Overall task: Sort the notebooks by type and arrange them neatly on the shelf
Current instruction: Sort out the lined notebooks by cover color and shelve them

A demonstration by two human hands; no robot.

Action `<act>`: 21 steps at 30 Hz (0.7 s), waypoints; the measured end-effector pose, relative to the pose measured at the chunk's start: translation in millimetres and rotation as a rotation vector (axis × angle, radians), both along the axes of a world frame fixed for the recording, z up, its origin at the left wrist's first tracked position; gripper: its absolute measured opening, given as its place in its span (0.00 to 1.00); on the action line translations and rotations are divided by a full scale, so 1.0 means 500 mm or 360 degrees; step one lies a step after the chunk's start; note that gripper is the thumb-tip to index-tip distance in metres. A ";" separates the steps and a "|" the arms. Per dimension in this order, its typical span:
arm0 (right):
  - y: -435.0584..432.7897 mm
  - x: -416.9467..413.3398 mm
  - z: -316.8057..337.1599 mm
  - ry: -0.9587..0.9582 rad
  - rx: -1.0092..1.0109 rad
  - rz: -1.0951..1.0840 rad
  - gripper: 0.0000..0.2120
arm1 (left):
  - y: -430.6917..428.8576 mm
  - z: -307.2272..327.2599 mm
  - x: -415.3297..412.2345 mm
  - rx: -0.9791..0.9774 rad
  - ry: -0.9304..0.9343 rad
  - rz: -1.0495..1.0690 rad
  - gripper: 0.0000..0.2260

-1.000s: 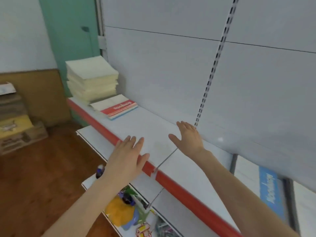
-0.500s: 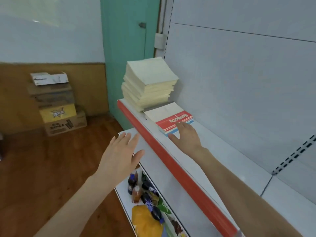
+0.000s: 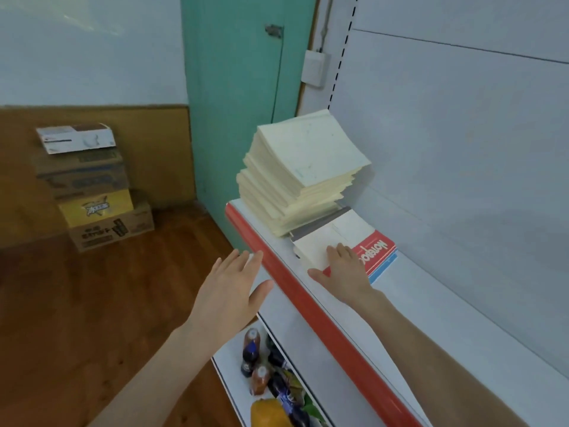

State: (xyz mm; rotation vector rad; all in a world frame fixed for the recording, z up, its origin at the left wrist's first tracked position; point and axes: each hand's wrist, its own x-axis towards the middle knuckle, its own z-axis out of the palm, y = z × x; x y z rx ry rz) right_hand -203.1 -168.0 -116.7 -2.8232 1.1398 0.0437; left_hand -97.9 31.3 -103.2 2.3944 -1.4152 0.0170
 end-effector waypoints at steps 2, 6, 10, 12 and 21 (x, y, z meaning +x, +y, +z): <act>0.008 -0.002 -0.005 0.0011 -0.0013 -0.0003 0.26 | -0.018 -0.010 0.034 -0.0017 0.0062 -0.0147 0.39; 0.051 -0.010 0.056 -0.0173 0.0187 -0.0094 0.19 | -0.035 -0.001 0.066 -0.0216 0.0600 -0.0377 0.29; 0.119 -0.026 0.131 -0.0501 0.0056 -0.0312 0.17 | -0.051 0.034 0.102 -0.0451 0.1794 -0.0308 0.22; 0.166 -0.040 0.128 -0.0537 -0.0051 -0.0262 0.17 | -0.068 0.052 0.108 -0.0457 0.2505 -0.0168 0.16; 0.309 -0.042 0.105 -0.0542 0.0367 0.0115 0.27 | -0.072 0.032 0.118 -0.0042 0.2554 -0.0275 0.20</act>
